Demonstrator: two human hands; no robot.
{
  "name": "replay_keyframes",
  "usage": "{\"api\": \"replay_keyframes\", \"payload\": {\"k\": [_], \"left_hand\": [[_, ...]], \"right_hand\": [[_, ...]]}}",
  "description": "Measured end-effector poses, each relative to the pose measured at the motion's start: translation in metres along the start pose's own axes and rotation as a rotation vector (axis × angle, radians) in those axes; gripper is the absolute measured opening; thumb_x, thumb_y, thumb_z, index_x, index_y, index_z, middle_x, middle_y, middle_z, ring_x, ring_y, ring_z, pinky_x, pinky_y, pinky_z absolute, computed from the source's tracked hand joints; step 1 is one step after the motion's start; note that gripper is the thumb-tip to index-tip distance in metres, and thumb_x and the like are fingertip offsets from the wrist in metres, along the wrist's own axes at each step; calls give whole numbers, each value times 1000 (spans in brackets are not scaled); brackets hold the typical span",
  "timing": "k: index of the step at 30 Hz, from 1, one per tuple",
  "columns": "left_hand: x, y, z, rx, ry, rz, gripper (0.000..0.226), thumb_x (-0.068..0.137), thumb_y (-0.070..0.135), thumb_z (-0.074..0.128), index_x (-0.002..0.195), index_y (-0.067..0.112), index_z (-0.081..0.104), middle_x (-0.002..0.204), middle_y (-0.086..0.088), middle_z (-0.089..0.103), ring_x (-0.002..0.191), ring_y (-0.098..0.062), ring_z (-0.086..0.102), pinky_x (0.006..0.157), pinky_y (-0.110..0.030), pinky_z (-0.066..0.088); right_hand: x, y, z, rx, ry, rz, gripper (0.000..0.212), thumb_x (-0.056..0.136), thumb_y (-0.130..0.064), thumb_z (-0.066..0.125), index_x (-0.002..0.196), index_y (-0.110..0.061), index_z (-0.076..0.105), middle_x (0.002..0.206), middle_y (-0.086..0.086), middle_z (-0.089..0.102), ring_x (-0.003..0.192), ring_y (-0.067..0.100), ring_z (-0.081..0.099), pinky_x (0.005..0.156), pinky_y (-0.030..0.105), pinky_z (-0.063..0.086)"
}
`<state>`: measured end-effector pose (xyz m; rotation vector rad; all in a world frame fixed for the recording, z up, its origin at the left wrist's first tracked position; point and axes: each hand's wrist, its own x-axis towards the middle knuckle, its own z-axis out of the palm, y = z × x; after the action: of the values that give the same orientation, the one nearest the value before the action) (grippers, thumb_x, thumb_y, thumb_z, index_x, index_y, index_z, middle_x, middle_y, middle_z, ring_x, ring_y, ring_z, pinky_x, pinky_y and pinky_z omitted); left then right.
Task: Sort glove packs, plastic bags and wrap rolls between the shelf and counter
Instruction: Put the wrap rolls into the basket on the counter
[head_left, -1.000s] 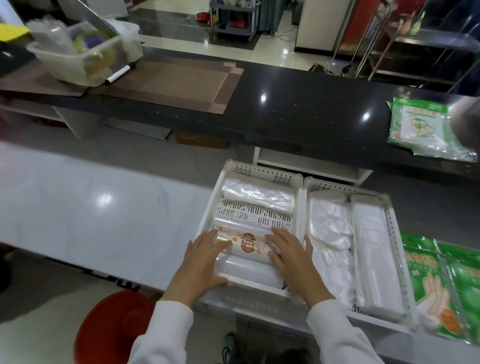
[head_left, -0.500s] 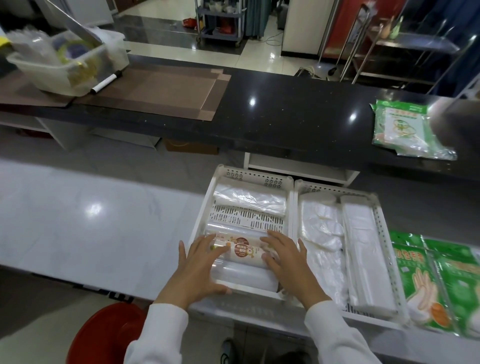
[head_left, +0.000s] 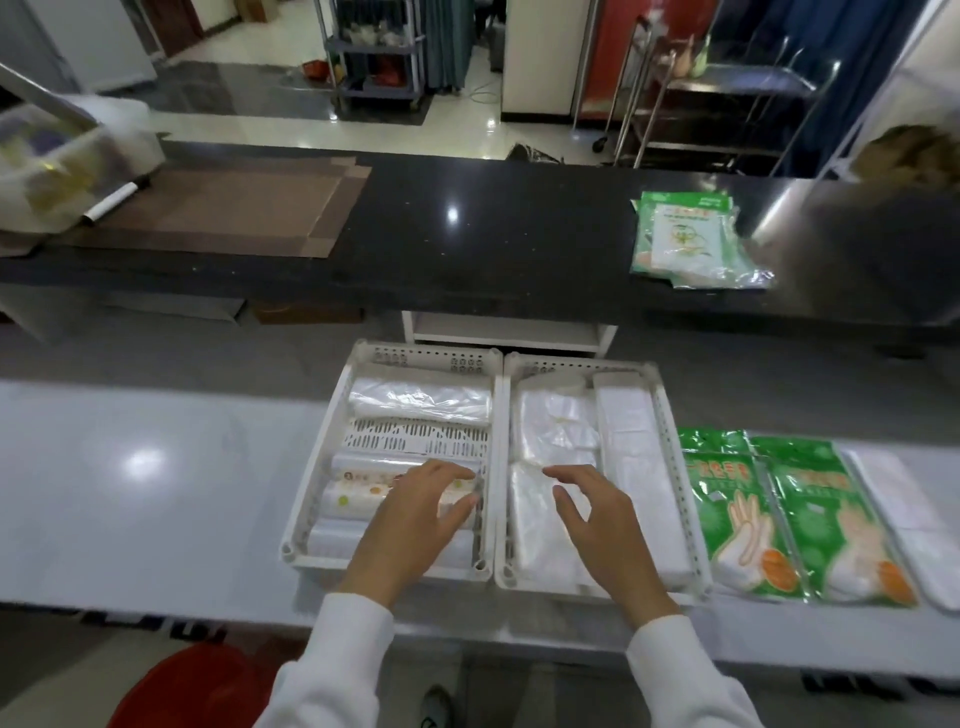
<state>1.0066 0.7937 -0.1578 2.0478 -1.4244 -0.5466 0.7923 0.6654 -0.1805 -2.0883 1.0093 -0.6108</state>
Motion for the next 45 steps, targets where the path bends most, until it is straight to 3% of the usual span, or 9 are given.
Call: {"api": "replay_keyframes", "payload": {"k": [6, 14, 19, 22, 28, 33, 37, 41, 45], "left_hand": [[9, 80, 55, -45, 3, 57, 21, 101, 31, 64, 121, 30, 69, 116, 17, 68, 110, -1, 62, 100, -28, 50], [1, 193, 159, -229, 28, 77, 14, 100, 19, 65, 109, 26, 74, 103, 22, 71, 102, -1, 66, 91, -22, 54], [-5, 250, 221, -301, 6, 50, 12, 97, 10, 69, 102, 19, 76, 100, 12, 74, 93, -5, 70, 87, -30, 58], [-6, 281, 250, -319, -38, 68, 13, 95, 9, 72, 98, 21, 76, 96, 15, 75, 91, -4, 70, 85, -29, 58], [3, 319, 293, -307, -142, 122, 14, 93, 9, 74, 97, 22, 77, 95, 16, 75, 91, -5, 71, 83, -23, 58], [30, 344, 320, -332, -203, 120, 16, 95, 7, 72, 96, 22, 77, 93, 15, 75, 88, -2, 70, 77, -13, 52], [63, 369, 343, -384, -245, 151, 13, 96, 10, 70, 100, 21, 77, 96, 14, 76, 90, -1, 70, 81, -18, 56], [91, 391, 362, -439, -285, 167, 13, 98, 14, 69, 102, 23, 77, 96, 16, 75, 91, 4, 68, 77, -9, 50], [111, 408, 388, -493, -333, 172, 17, 97, 12, 69, 98, 27, 76, 93, 19, 76, 90, -1, 70, 79, -15, 53]], "right_hand": [[-33, 52, -82, 85, 62, 103, 28, 103, -17, 63, 109, -44, 68, 95, -30, 74, 97, -5, 71, 87, 17, 58], [-95, 135, -187, 159, 112, 186, 32, 101, -12, 64, 105, -43, 69, 93, -21, 77, 92, -1, 73, 85, 24, 61], [-134, 178, -233, 199, 165, 227, 37, 100, -12, 66, 100, -49, 69, 94, -18, 78, 92, 2, 73, 83, 24, 60], [-154, 200, -255, 214, 220, 258, 35, 100, -15, 66, 99, -49, 70, 92, -20, 77, 90, 2, 74, 81, 20, 58], [-177, 237, -283, 261, 335, 347, 43, 99, -14, 63, 100, -56, 69, 90, -22, 77, 87, 3, 74, 76, 15, 55], [-181, 260, -307, 271, 359, 424, 30, 100, -15, 62, 100, -43, 73, 89, -19, 78, 87, 5, 75, 81, 28, 60], [-168, 276, -338, 220, 377, 475, 33, 100, -13, 64, 96, -45, 71, 89, -22, 77, 88, 3, 74, 82, 28, 60], [-152, 292, -367, 194, 413, 504, 27, 100, -12, 64, 98, -38, 73, 89, -19, 78, 88, 2, 74, 81, 23, 58], [-149, 308, -388, 217, 459, 563, 27, 101, -16, 65, 99, -43, 72, 92, -18, 78, 90, 3, 73, 77, 13, 54]]}}
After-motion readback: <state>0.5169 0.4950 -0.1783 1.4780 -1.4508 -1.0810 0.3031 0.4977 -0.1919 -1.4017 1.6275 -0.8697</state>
